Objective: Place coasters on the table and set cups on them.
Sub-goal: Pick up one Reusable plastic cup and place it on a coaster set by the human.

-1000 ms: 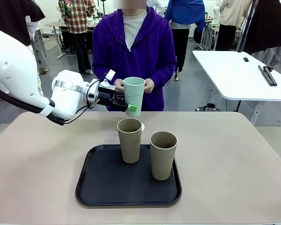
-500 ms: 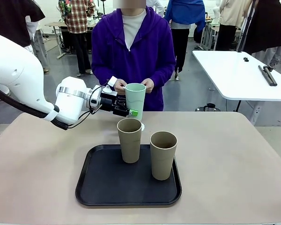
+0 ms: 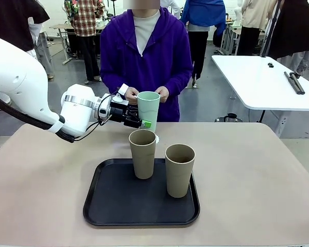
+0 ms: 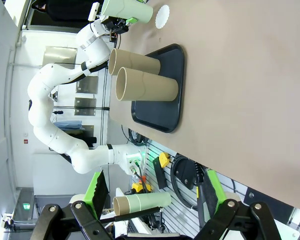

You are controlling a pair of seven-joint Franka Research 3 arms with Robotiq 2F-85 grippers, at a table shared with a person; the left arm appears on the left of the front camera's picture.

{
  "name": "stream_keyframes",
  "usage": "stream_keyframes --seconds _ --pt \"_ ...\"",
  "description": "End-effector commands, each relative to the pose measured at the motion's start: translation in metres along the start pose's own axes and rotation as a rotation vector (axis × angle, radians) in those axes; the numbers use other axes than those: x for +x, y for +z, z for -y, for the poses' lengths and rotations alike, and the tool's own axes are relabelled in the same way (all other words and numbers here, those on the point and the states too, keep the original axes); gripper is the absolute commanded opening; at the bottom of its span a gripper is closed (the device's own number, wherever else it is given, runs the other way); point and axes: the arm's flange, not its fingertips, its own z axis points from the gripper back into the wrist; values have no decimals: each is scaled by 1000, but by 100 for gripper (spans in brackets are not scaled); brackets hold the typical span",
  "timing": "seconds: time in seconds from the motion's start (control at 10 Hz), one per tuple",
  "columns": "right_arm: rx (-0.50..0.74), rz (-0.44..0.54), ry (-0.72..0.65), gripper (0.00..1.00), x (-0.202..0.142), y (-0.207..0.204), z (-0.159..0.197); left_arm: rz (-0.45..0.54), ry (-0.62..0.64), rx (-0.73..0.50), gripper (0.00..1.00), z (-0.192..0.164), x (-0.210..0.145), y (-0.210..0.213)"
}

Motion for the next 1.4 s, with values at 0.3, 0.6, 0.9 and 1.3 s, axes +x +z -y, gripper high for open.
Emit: stream_keyframes --seconds 0.3,0.6,0.9,1.3 --pt "12 2 3 100 1 0 0 -39 -10 -3 84 5 -7 -1" --pt "12 2 3 100 1 0 0 -26 -12 -10 84 8 -17 -3" --pt "12 2 3 100 1 0 0 -28 -16 -36 84 0 -25 -15" --pt "12 2 3 100 1 0 0 -50 -44 -29 84 -9 -33 -18"
